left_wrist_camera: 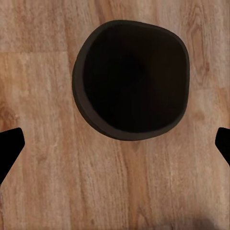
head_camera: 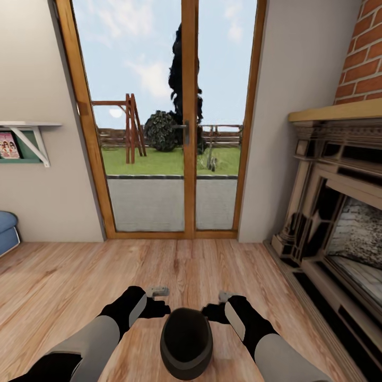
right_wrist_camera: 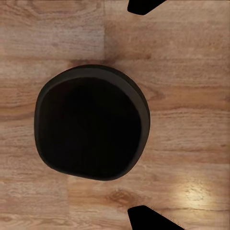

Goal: Place each of the two pumpkins and all three candles from the living room inside a cabinet in the living room (use any cabinet), then make sure every cabinet is closed, and position the cauldron so it is next to a table in the living room.

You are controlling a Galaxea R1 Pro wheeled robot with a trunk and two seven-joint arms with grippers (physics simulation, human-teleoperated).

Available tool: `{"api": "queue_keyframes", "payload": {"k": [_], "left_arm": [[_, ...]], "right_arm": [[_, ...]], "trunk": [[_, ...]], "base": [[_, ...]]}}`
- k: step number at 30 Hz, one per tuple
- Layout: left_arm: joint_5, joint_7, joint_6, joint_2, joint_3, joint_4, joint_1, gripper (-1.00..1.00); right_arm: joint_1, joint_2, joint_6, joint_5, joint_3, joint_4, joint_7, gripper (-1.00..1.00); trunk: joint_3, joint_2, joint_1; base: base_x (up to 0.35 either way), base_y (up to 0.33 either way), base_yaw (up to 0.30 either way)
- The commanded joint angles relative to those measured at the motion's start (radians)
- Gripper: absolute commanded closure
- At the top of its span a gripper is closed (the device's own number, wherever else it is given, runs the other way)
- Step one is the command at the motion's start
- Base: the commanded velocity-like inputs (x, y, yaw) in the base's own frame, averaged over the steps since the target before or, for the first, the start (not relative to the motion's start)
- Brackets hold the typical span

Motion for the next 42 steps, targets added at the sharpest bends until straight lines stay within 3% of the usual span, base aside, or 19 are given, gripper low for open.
{"api": "queue_keyframes", "payload": {"k": [1, 42], "left_arm": [[0.004, -0.001, 0.005, 0.0, -0.001, -0.002, 0.0, -1.0], [0.004, 0.001, 0.005, -0.001, -0.001, -0.003, 0.001, -1.0]], "right_arm": [[0.0, 0.0, 0.004, -0.009, 0.003, -0.002, -0.001, -1.0], [-0.001, 0.0, 0.004, -0.009, 0.002, 0.0, 0.016, -1.0]], "trunk": [[-0.001, 0.0, 0.0], [-0.001, 0.0, 0.0]], "base": [[0.104, 0.003, 0.0], [0.069, 0.023, 0.0]]}}
